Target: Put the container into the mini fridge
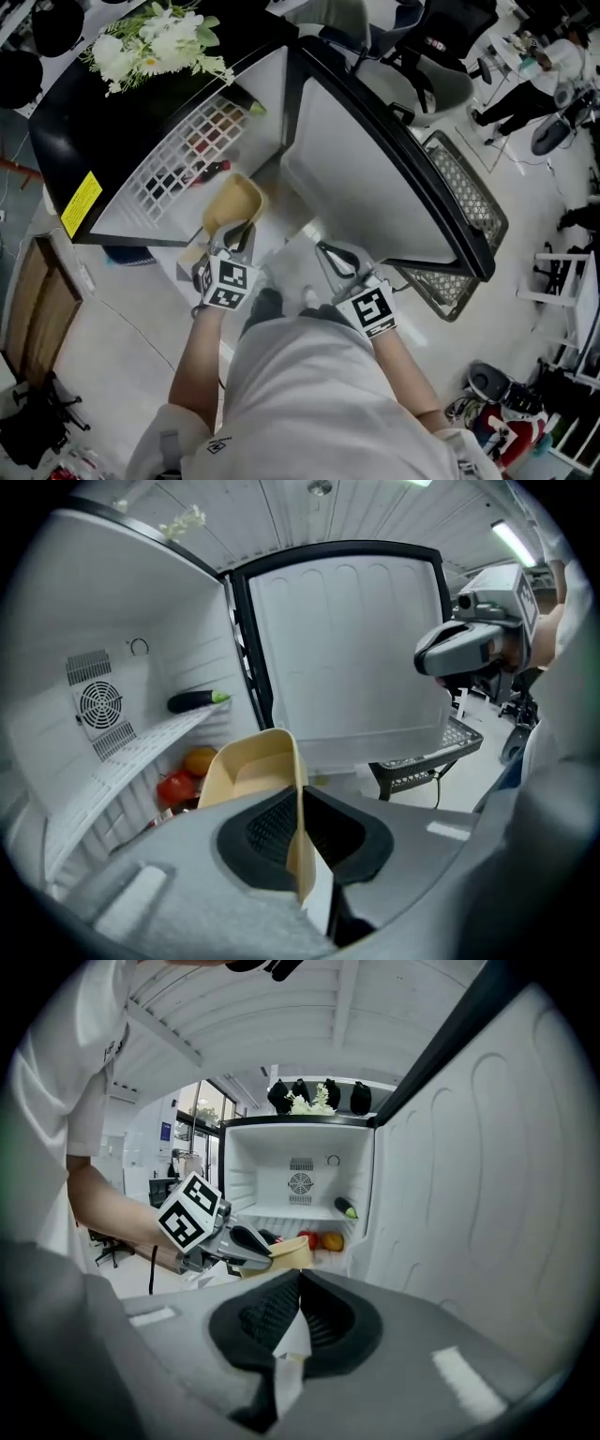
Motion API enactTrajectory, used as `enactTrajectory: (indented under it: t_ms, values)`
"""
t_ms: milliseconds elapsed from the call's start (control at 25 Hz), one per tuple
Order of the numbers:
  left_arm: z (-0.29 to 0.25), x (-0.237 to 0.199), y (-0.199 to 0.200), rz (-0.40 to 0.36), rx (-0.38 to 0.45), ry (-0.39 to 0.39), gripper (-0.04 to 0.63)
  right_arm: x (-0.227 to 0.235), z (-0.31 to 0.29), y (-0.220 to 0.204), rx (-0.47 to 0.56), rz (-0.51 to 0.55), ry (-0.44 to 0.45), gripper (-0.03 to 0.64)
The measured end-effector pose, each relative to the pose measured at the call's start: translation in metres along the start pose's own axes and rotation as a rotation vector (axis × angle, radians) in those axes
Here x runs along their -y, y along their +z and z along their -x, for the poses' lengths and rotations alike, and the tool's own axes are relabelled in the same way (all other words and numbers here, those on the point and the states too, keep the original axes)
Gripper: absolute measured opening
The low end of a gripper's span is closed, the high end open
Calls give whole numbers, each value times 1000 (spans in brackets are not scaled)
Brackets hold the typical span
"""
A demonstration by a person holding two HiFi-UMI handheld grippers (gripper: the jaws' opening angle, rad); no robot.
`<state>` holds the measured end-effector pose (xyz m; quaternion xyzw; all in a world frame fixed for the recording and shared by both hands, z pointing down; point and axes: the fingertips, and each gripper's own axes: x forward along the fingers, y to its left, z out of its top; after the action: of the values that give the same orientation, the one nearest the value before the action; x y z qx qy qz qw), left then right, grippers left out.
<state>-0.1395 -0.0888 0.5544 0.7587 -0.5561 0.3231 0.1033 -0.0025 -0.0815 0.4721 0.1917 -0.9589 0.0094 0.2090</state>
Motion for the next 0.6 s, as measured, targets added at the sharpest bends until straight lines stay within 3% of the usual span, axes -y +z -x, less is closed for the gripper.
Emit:
enactTrajectory:
  t_ms: [200, 360, 600]
  values:
    - [-34, -11, -7, -104, -47, -51, 26, 12, -1, -8, -29, -29, -80, 3]
    - [-60, -14, -11, -137, -69, -104, 26, 17, -1, -12, -53, -43, -129, 3]
    - [-94, -22, -10, -216, -95, -124, 26, 22, 4, -19, -84, -65, -183, 4]
